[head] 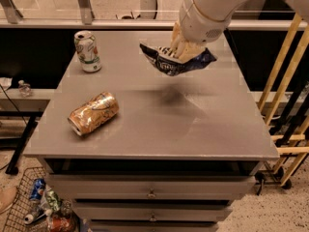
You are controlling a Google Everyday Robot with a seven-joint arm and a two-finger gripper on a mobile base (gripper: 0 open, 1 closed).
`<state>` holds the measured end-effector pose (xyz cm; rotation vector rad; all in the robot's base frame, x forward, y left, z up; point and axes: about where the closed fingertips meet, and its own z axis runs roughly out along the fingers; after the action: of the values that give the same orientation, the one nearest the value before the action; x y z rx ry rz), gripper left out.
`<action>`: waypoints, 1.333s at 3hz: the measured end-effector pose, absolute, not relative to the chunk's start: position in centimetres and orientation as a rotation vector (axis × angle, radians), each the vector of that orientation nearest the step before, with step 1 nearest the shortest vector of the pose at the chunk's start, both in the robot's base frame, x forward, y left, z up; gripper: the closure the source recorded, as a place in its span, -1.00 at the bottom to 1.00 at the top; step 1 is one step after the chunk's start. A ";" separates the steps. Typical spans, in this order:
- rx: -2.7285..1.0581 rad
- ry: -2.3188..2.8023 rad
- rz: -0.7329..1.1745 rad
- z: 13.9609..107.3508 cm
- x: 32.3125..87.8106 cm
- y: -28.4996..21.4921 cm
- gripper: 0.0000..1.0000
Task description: Move blue chip bag near orange can
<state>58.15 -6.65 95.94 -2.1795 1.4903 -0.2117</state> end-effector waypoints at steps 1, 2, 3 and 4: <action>-2.229 1.432 -0.160 94.5 57.8 -4.2 1.00; -2.243 1.389 -0.136 93.9 57.4 -2.3 1.00; -2.259 1.336 -0.095 93.3 56.7 -0.2 1.00; -2.279 1.301 -0.050 92.5 55.9 1.3 1.00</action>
Offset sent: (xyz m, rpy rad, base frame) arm -0.0118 0.0673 -0.0286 0.0393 0.0272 0.1448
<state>55.94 1.28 92.50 -2.2786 1.3006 -0.0496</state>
